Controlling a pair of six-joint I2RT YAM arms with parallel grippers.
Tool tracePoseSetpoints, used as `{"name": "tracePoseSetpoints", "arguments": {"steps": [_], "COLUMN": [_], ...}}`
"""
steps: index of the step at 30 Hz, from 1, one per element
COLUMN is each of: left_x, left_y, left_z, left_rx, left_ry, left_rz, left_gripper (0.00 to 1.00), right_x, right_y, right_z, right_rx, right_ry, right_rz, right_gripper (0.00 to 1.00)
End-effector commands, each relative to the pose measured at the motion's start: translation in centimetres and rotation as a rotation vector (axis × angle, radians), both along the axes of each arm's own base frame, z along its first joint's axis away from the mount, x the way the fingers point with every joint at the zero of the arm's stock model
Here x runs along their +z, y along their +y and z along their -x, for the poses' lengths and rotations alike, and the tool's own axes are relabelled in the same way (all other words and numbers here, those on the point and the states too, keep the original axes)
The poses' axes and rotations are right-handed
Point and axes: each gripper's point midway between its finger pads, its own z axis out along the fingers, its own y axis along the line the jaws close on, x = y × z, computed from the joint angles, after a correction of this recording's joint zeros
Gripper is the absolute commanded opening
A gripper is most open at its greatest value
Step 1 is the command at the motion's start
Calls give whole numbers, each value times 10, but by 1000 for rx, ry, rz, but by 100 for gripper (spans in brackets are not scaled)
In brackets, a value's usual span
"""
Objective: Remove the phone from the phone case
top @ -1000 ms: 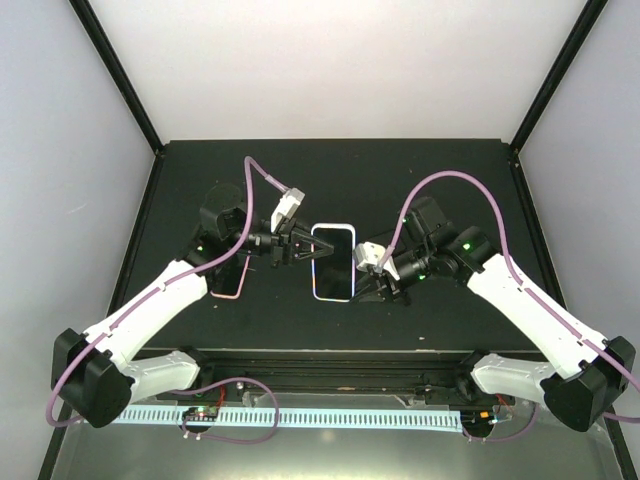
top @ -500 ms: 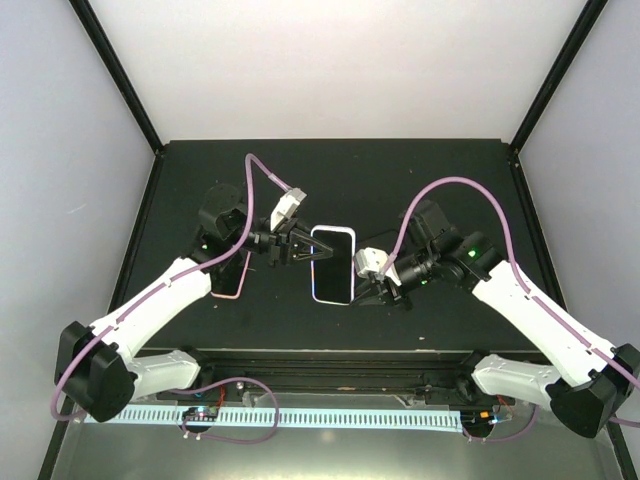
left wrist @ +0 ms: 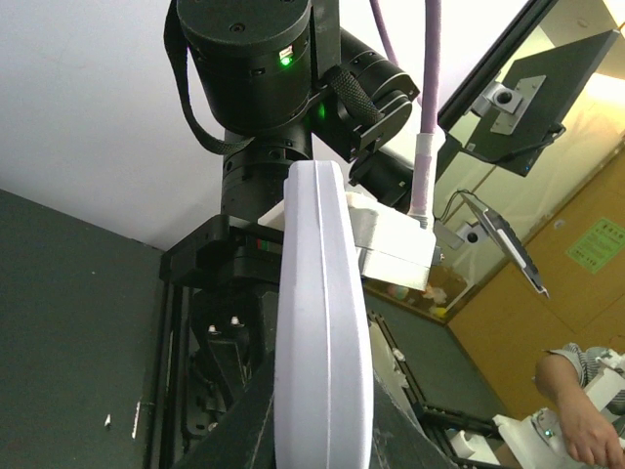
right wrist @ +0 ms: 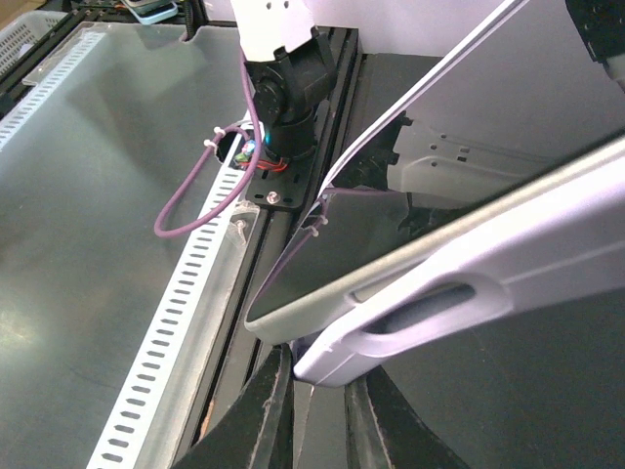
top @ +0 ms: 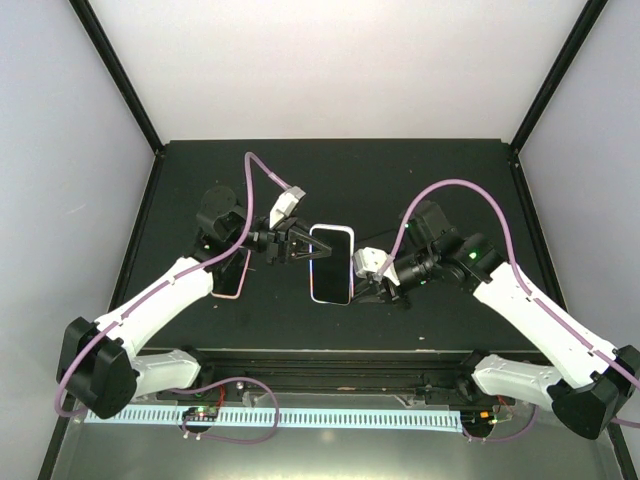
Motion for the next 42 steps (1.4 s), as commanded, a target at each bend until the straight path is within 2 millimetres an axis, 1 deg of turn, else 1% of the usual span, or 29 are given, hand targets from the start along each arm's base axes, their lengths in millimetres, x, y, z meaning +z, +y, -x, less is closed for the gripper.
{"name": "tracePoseSetpoints", "arguments": {"steps": [1, 4, 5, 7, 9, 10, 11, 12, 13, 15, 19, 23, 24, 26, 29, 32, 34, 37, 40, 42], "left_x": [14, 14, 14, 13, 15, 16, 16, 17, 17, 16, 19, 23, 22, 20, 18, 15, 13, 10, 1, -5], "left_y": [10, 11, 11, 12, 12, 13, 13, 13, 13, 12, 10, 9, 8, 8, 5, 2, 0, -1, -4, -7], "left_z": [28, 29, 29, 30, 33, 35, 35, 36, 35, 34, 27, 21, 20, 20, 21, 22, 22, 19, 12, 9], "left_rx": [-122, -123, -121, -125, -133, -136, -136, -135, -133, -123, -64, -9, -2, -7, -16, -27, -29, -8, 12, 9], "left_ry": [-11, -15, -16, -13, -21, -27, -30, -31, -30, -25, -11, -23, -22, -23, -24, -16, -11, -13, 4, 25], "left_rz": [-4, -3, -3, -6, -3, -1, 0, 1, 1, 1, 12, 31, 32, 32, 34, 30, 28, 33, 18, 6], "left_gripper": [2, 2, 2, 2, 1, 1, 2, 2, 1, 1, 1, 1, 2, 1, 1, 1, 2, 2, 1, 2], "right_x": [-5, -3, -2, 6, 20, 26, 31, 36, 40, 47, 68, 84, 86, 90, 89, 91, 98, 114, 135, 145], "right_y": [0, 2, 3, 4, 0, -3, -7, -8, -8, -5, 2, 5, 5, 1, 1, 8, 10, 11, 17, 22], "right_z": [-31, -41, -47, -70, -99, -110, -118, -121, -122, -115, -100, -90, -92, -110, -125, -125, -125, -129, -120, -115], "right_rx": [-119, -173, -206, -326, -466, -525, -568, -578, -578, -543, -466, -420, -435, -542, -604, -576, -574, -595, -530, -490], "right_ry": [-104, -101, -100, -100, -112, -109, -95, -92, -89, -69, -25, 0, 1, -1, -11, 20, 37, 43, 63, 90], "right_rz": [35, 26, 21, 4, -35, -53, -67, -81, -91, -113, -164, -200, -207, -214, -211, -231, -252, -289, -335, -363], "right_gripper": [13, 13, 14, 13, 14, 14, 14, 15, 16, 23, 34, 42, 46, 51, 58, 61, 64, 71, 74, 74]}}
